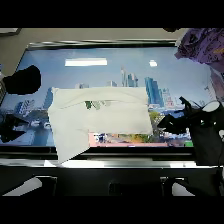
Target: Fold the clothes and pants, and hang the long-sleeved shirts on hangers.
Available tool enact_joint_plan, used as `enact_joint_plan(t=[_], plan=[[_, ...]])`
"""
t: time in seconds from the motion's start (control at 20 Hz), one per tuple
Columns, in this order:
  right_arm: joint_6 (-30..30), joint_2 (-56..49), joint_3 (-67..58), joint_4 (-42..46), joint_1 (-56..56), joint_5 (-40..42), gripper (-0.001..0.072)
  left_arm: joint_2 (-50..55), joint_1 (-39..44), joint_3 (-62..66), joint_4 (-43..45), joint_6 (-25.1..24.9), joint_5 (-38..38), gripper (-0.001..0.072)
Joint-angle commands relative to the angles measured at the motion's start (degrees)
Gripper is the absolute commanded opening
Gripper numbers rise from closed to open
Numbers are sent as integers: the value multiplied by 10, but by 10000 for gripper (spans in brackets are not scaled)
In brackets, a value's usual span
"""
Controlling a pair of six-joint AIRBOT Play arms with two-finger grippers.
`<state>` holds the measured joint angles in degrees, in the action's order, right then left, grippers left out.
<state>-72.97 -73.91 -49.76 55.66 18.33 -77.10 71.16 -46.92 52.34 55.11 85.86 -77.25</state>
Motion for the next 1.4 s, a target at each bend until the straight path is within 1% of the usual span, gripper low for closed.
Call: enact_joint_plan(t=[0.0, 0.1, 0.2, 0.35, 0.7, 0.75, 0.8, 0.85, 1.0, 1.15, 1.25, 1.3, 1.35], plan=[[63, -4, 75, -54, 21, 61, 527, -18, -23, -41, -23, -15, 12, 522], [83, -26, 75, -75, 21, 82, 527, -18, -23, -41, -22, -15, 13, 522], [105, -52, 75, -108, 21, 85, 527, -18, -23, -41, -22, -15, 13, 522], [130, -91, 75, -131, 21, 87, 527, -17, -23, -41, -22, -15, 13, 522], [150, -129, 76, -148, 21, 93, 518, -17, -23, -41, -22, -15, 13, 522], [150, -130, 76, -150, 21, 93, 469, -17, -23, -41, -22, -15, 13, 522], [150, -131, 76, -152, 21, 91, 374, -17, -23, -41, -22, -15, 14, 522], [149, -132, 76, -150, 21, 90, 346, -17, -23, -41, -22, -15, 17, 522], [147, -132, 79, -151, 21, 76, 351, -16, -23, -41, -22, -15, 31, 522], [148, -132, 97, -162, 20, 80, 425, -16, -23, -41, -22, -15, 44, 523], [147, -132, 101, -157, 4, 80, 422, -16, -23, -41, -22, -21, 49, 523], [147, -132, 101, -154, -14, 87, 372, -17, -23, -41, -22, -33, 49, 523], [146, -132, 101, -151, -30, 101, 250, -17, -23, -41, -22, -43, 49, 523]])
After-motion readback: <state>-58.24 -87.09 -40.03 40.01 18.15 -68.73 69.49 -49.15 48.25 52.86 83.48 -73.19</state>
